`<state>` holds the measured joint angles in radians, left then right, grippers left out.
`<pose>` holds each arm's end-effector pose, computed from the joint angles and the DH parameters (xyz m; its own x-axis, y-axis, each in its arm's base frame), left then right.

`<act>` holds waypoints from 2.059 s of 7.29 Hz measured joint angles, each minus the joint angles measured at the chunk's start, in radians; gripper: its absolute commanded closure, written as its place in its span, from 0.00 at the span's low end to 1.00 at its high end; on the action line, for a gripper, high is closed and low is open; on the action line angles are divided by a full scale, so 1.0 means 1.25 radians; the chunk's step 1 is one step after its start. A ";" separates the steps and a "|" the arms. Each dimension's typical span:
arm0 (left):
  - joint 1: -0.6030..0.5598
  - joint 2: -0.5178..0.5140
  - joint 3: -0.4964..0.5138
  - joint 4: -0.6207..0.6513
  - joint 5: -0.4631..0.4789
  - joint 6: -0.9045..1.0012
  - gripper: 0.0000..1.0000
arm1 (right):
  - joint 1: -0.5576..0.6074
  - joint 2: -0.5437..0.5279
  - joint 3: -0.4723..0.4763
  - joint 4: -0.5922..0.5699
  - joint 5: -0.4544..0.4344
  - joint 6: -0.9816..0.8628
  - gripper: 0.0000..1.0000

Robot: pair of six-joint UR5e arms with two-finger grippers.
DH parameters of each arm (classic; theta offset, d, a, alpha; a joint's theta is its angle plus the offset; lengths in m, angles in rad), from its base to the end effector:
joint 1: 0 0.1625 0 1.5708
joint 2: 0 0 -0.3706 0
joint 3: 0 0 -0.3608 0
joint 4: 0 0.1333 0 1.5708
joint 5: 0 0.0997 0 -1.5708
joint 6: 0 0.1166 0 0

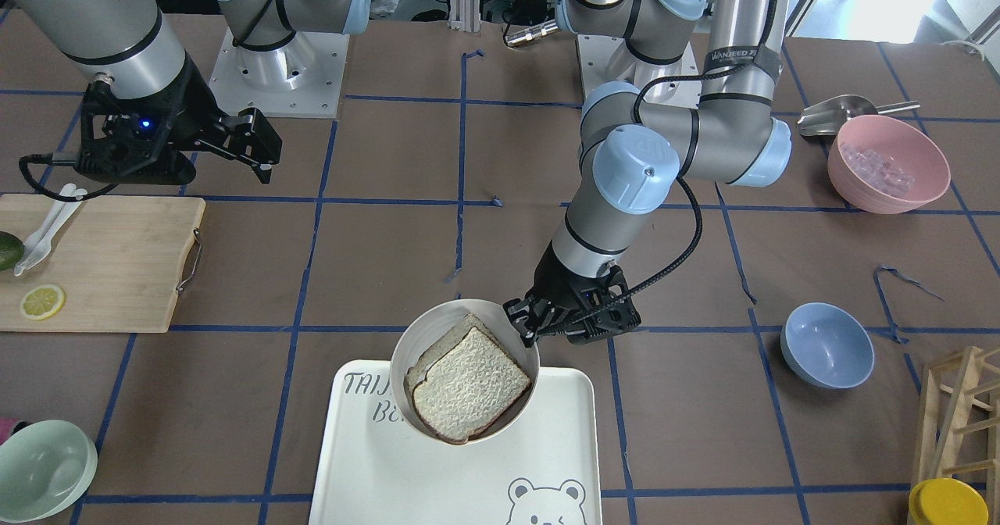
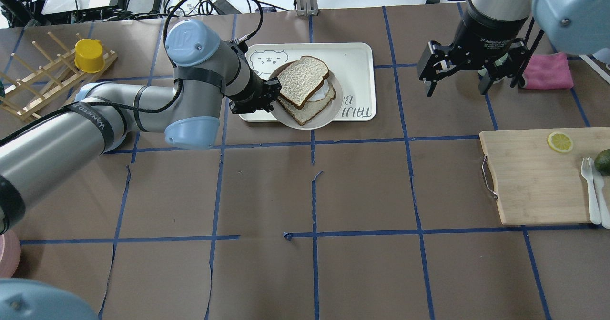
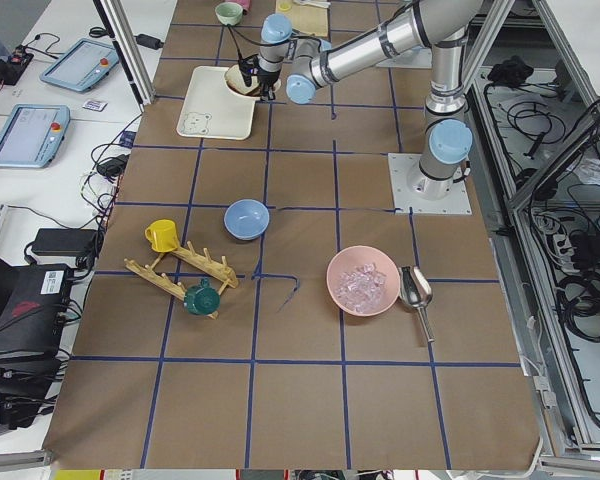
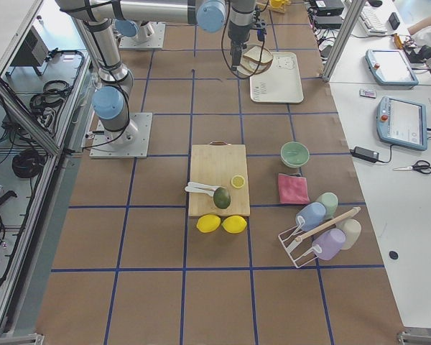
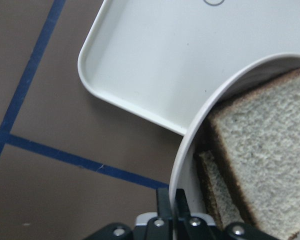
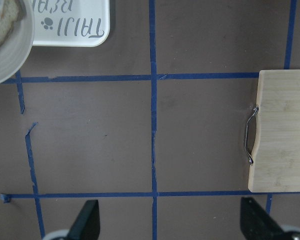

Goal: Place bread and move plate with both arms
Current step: 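Slide the plate with the left gripper onto the cream bear tray, then release the plate and lift the left gripper away from the tray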

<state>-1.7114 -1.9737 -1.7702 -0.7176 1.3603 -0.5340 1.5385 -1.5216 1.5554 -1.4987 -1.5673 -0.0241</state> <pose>-0.2356 -0.5398 0.2133 -0.8963 -0.3260 0.3006 -0.3723 0.9215 -0.1107 0.1186 -0.4697 0.3940 -0.9999 0.0087 -0.0060 0.0080 0.9944 0.1056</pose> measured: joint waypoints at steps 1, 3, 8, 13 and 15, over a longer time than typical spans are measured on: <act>0.000 -0.052 0.056 0.000 -0.005 0.004 1.00 | 0.000 -0.001 -0.001 0.022 0.000 -0.006 0.00; 0.001 -0.128 0.121 0.002 -0.006 0.006 1.00 | -0.001 -0.002 -0.006 0.005 -0.001 -0.014 0.00; 0.003 -0.179 0.138 0.007 0.001 0.009 0.00 | -0.001 -0.020 -0.012 -0.003 -0.003 -0.011 0.00; 0.041 -0.100 0.141 -0.059 0.004 0.050 0.00 | 0.006 -0.049 -0.014 -0.005 0.025 -0.005 0.00; 0.041 -0.026 0.166 -0.202 0.015 0.050 0.00 | 0.005 -0.051 -0.014 -0.005 0.026 -0.007 0.00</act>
<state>-1.6602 -2.0057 -1.5626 -0.9704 1.3785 -0.4710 1.5452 -1.5860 1.5374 -1.5051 -1.5345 -0.0334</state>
